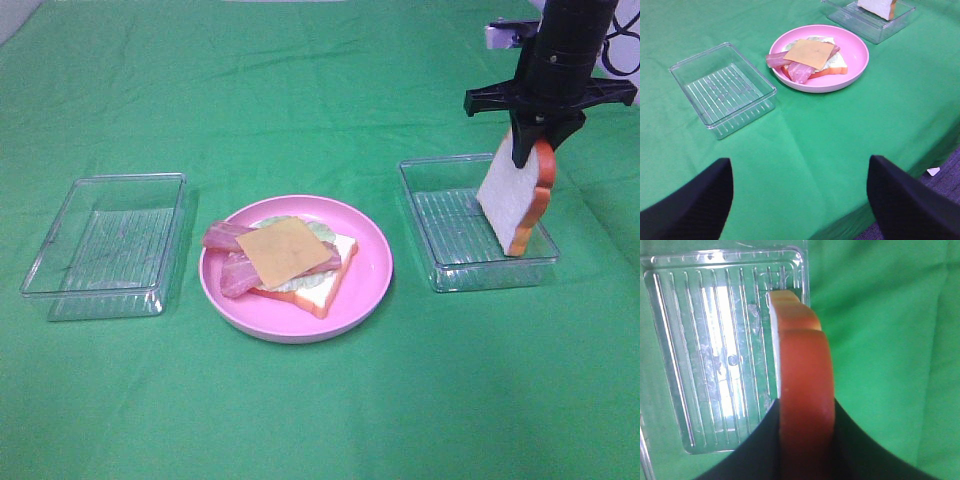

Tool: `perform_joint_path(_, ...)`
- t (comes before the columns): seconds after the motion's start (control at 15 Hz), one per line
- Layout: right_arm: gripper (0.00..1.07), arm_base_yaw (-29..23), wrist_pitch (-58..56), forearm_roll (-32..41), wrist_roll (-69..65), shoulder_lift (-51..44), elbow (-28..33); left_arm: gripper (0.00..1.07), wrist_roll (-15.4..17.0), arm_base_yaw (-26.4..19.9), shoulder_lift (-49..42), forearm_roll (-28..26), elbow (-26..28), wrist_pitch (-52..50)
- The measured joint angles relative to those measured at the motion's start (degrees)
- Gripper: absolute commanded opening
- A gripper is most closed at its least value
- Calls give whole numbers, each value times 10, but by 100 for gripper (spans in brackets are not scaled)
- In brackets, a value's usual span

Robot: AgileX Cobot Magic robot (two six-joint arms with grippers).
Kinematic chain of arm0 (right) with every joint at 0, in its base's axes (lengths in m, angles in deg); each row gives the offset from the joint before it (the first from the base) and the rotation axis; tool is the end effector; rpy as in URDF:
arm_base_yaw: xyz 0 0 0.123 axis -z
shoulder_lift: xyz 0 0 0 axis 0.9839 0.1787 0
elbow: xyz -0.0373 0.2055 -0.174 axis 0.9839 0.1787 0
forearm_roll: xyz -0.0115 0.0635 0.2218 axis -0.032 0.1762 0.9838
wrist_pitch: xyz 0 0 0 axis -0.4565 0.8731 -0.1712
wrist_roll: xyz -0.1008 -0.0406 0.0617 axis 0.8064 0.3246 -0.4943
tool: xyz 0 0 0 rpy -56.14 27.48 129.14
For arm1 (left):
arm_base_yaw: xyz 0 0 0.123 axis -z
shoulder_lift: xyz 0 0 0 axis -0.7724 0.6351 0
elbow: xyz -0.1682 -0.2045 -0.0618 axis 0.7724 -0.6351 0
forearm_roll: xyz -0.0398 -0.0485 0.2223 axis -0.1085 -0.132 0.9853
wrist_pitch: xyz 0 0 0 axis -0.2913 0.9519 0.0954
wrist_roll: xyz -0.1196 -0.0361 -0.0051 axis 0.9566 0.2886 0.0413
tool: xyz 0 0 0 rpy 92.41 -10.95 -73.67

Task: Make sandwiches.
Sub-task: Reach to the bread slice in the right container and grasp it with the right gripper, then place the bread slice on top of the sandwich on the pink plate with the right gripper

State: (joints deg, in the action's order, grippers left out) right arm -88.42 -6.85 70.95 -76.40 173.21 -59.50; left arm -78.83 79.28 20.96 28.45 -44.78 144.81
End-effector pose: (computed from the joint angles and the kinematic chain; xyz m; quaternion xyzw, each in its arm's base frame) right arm 0.4263 0.0612 0.1664 -0.0191 0.9979 -0.0084 0.0613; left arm 0.0117 -0.0184 0.2531 0.2501 0.8118 -0.1537 0.5048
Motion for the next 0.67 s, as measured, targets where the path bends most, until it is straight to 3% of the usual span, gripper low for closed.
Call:
perform_joint_path(0.27, 0, 0, 0, 4, 1, -42, 0, 71, 0, 0, 0, 0, 0, 0)
perform_joint_path(0.67, 0, 0, -2, 162, 61, -146, 0, 71, 0, 0, 0, 0, 0, 0)
